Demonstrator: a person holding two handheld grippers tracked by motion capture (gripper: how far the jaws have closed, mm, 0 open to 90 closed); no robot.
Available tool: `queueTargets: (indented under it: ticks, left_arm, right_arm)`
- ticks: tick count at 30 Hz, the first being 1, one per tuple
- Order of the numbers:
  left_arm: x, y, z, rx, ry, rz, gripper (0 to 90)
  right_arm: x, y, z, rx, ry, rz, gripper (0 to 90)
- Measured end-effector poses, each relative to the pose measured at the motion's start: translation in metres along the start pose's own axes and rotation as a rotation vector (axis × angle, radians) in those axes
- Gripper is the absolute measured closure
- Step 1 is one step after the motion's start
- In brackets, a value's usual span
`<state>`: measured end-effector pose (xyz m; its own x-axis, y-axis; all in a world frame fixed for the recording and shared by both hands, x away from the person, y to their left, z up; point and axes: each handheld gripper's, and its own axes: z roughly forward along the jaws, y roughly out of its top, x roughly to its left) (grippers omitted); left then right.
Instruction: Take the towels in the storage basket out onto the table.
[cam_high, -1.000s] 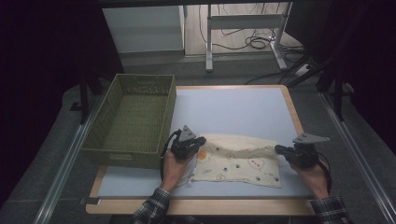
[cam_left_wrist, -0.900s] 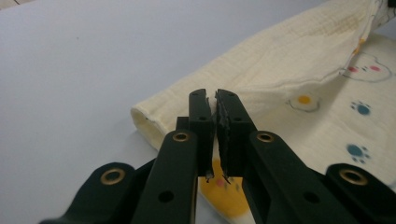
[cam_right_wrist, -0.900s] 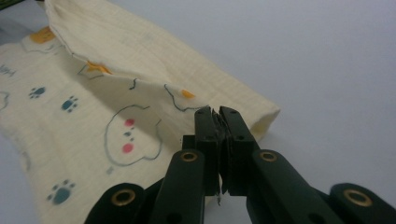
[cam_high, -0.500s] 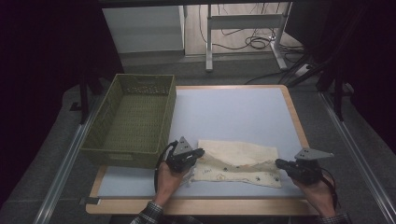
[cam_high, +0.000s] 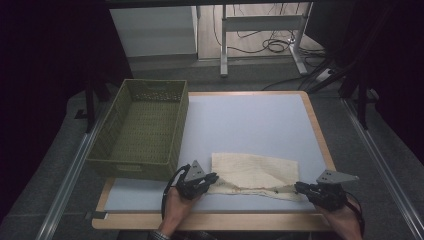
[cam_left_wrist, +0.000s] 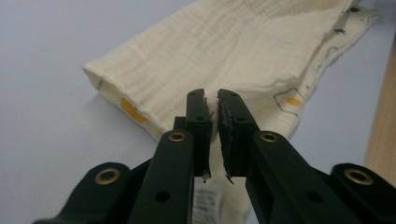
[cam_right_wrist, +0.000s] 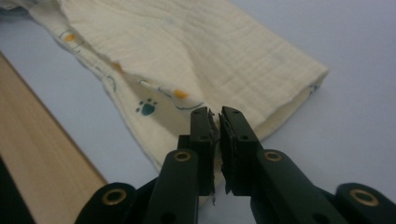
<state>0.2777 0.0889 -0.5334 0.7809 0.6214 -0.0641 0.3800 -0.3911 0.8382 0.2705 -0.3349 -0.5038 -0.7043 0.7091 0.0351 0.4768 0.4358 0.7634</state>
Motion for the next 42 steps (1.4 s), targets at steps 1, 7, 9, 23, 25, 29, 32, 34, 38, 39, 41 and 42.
queueTargets:
  ticks: [1,7,9,23,25,29,32,34,38,39,41,42]
  left_arm:
    - [0.000,-0.002,-0.002,0.000,-0.011,-0.009,79.5]
    - [0.007,-0.002,-0.021,-0.049,-0.041,-0.077,67.1]
    - [0.008,0.001,-0.024,-0.052,-0.044,-0.083,64.5]
    - [-0.001,0.004,0.006,0.069,-0.126,-0.059,64.8]
    - [-0.001,0.004,0.007,0.087,-0.130,-0.050,64.8]
    - [-0.002,0.000,0.010,0.119,-0.130,-0.034,64.6]
    - [-0.003,-0.002,0.014,0.135,-0.120,-0.026,65.6]
    - [-0.003,-0.001,0.014,0.138,-0.112,-0.024,68.1]
    - [-0.002,-0.001,0.014,0.145,-0.097,-0.020,81.2]
    - [-0.002,-0.001,0.013,0.141,-0.098,-0.020,84.7]
    - [-0.003,0.001,0.010,0.132,-0.091,-0.015,87.3]
    - [-0.004,0.002,0.008,0.122,-0.092,-0.015,87.5]
  right_arm:
    - [0.001,-0.001,-0.001,-0.001,0.001,-0.001,81.5]
    - [0.005,-0.001,-0.017,-0.013,-0.006,0.003,77.3]
    - [0.005,0.002,-0.023,-0.024,-0.007,0.008,76.5]
    - [0.016,0.017,0.025,0.001,0.116,0.021,71.3]
    - [0.022,0.022,0.037,0.007,0.137,0.011,69.1]
    - [0.036,0.031,0.055,0.007,0.174,-0.020,67.4]
    - [0.044,0.038,0.066,0.017,0.189,-0.051,68.0]
    - [0.048,0.041,0.075,0.040,0.179,-0.079,71.6]
    - [0.050,0.040,0.082,0.054,0.157,-0.103,86.0]
    - [0.049,0.040,0.081,0.053,0.160,-0.100,88.4]
    - [0.051,0.041,0.079,0.047,0.151,-0.108,89.2]
    - [0.052,0.041,0.076,0.044,0.149,-0.111,89.2]
